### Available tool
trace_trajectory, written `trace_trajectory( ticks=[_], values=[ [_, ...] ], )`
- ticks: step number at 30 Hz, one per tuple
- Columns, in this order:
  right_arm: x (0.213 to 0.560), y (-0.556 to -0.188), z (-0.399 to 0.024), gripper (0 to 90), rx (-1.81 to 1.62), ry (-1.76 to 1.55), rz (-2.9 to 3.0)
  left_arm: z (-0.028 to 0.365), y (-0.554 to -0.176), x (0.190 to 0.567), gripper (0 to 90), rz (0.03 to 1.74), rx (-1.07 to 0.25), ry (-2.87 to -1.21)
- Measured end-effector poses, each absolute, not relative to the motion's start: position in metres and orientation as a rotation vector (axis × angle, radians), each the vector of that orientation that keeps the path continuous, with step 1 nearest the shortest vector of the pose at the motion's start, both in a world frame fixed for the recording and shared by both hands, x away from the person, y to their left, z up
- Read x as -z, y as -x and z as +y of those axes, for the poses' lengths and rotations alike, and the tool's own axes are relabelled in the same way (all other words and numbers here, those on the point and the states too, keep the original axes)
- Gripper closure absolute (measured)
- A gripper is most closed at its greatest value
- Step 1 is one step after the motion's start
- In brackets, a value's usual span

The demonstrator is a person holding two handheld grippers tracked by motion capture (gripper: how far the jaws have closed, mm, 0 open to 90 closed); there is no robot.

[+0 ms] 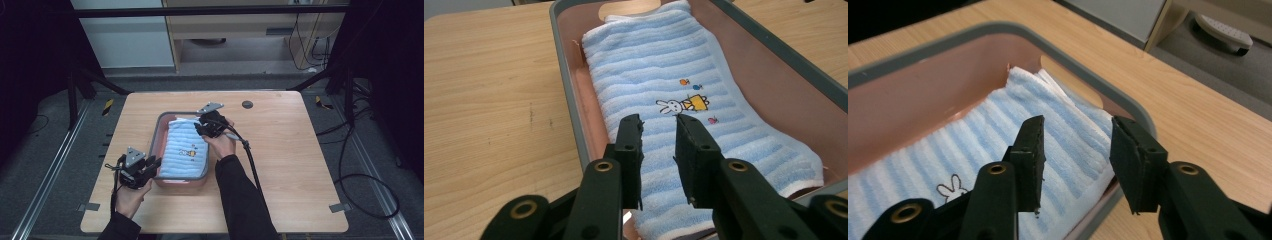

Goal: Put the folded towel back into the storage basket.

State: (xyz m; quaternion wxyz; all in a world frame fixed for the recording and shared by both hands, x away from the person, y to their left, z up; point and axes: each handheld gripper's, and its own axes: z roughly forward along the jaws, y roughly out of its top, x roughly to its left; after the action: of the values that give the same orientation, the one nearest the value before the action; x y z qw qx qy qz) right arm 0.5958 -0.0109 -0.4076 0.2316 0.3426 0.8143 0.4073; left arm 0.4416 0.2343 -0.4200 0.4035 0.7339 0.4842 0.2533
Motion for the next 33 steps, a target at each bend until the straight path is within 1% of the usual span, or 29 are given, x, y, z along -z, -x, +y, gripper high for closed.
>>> trace_trajectory(
  ticks=[1,2,7,8,9,10,12,15,16,19,24,29,31,33],
  values=[
    [0.408,-0.596,-0.011,56.9,-1.12,-0.942,2.238,0.234,-0.442,0.42,70.7,1.223,-0.64,-1.854],
    [0.403,-0.59,-0.02,51.8,-1.15,-0.948,2.208,0.234,-0.441,0.419,69.2,1.22,-0.64,-1.85],
    [0.394,-0.574,-0.045,42.8,-1.193,-0.976,2.137,0.235,-0.439,0.417,62.9,1.201,-0.653,-1.832],
    [0.394,-0.574,-0.045,42.8,-1.193,-0.976,2.137,0.236,-0.439,0.417,62.9,1.197,-0.651,-1.83],
    [0.393,-0.571,-0.051,40.3,-1.201,-0.98,2.121,0.236,-0.439,0.416,61.8,1.194,-0.649,-1.827],
    [0.39,-0.563,-0.067,37.2,-1.218,-0.999,2.082,0.237,-0.438,0.415,59.9,1.183,-0.654,-1.824],
    [0.389,-0.557,-0.079,34.4,-1.231,-1.03,2.059,0.237,-0.438,0.415,57.8,1.177,-0.656,-1.82],
    [0.389,-0.548,-0.103,32.3,-1.236,-1.06,2.02,0.237,-0.437,0.414,54.6,1.17,-0.653,-1.815],
    [0.389,-0.548,-0.103,32.3,-1.236,-1.06,2.02,0.237,-0.437,0.414,54.6,1.166,-0.656,-1.814],
    [0.391,-0.537,-0.133,29.8,-1.252,-1.122,1.975,0.238,-0.437,0.413,49.5,1.137,-0.638,-1.812],
    [0.396,-0.521,-0.167,26.7,-1.249,-1.18,1.926,0.24,-0.435,0.414,43.8,1.1,-0.651,-1.813],
    [0.406,-0.505,-0.195,24.2,-1.261,-1.239,1.888,0.242,-0.435,0.414,38.8,1.077,-0.674,-1.809],
    [0.408,-0.502,-0.201,23.8,-1.256,-1.245,1.885,0.245,-0.435,0.414,37.9,1.072,-0.686,-1.802],
    [0.416,-0.493,-0.217,22.4,-1.25,-1.268,1.869,0.249,-0.434,0.414,35.5,1.071,-0.687,-1.788]
  ],
)
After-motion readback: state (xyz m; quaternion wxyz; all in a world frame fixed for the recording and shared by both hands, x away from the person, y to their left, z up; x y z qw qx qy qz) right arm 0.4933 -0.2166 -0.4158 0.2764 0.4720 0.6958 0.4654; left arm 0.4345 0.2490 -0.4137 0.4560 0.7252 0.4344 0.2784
